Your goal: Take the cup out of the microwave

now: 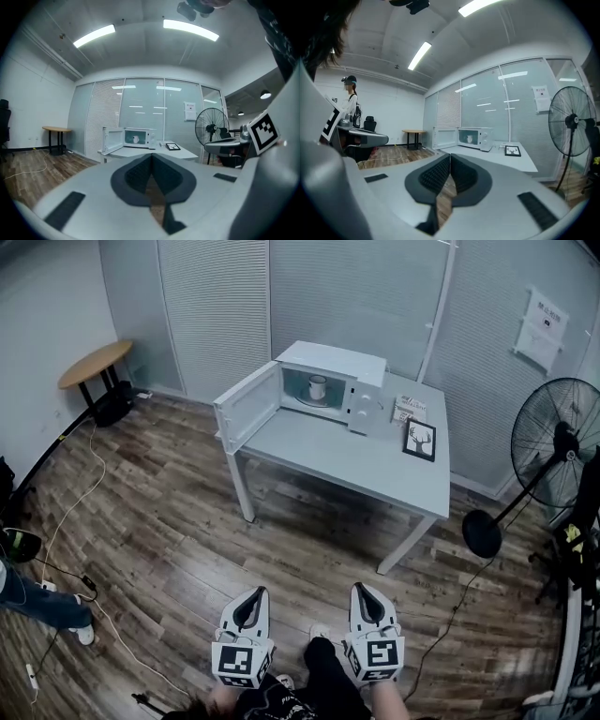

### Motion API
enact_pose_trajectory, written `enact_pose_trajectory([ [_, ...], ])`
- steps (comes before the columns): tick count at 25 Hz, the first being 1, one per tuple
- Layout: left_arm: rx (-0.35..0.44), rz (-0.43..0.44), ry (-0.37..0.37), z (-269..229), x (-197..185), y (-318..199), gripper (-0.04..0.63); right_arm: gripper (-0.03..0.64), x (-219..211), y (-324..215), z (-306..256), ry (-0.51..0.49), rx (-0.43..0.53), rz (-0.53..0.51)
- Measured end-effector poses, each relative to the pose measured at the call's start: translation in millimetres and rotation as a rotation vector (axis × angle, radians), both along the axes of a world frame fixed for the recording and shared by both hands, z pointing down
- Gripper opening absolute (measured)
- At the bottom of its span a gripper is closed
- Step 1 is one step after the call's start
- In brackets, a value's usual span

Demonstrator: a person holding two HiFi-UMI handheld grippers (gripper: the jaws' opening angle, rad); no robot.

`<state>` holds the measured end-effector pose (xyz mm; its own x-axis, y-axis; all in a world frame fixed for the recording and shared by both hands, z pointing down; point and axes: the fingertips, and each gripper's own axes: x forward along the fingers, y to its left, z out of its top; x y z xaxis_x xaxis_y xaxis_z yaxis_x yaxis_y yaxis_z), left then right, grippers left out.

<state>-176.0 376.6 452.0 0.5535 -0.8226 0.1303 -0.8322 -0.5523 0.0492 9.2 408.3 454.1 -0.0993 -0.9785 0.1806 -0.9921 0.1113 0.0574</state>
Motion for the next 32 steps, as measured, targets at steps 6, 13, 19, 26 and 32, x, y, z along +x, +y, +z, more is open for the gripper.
enact_pose_trajectory([
  [6, -0.051, -0.012, 0.022, 9, 36, -55, 0.006, 0.005, 28, -66, 3, -0.016, -0.013, -0.043],
  [13, -0.054, -0.049, 0.025, 2, 86, -122, 0.007, 0.005, 70, -138, -1, -0.023, -0.029, -0.101],
  [19, -0.079, -0.052, 0.031, 7, 130, -161, 0.006, 0.005, 101, -180, 11, -0.051, -0.079, -0.169],
  [26, -0.098, -0.062, 0.016, 14, 153, -190, 0.007, 0.005, 118, -213, 19, -0.055, -0.100, -0.187],
  [32, -0.091, -0.053, 0.012, 18, 158, -218, 0.006, 0.005, 125, -238, 24, -0.076, -0.110, -0.171],
])
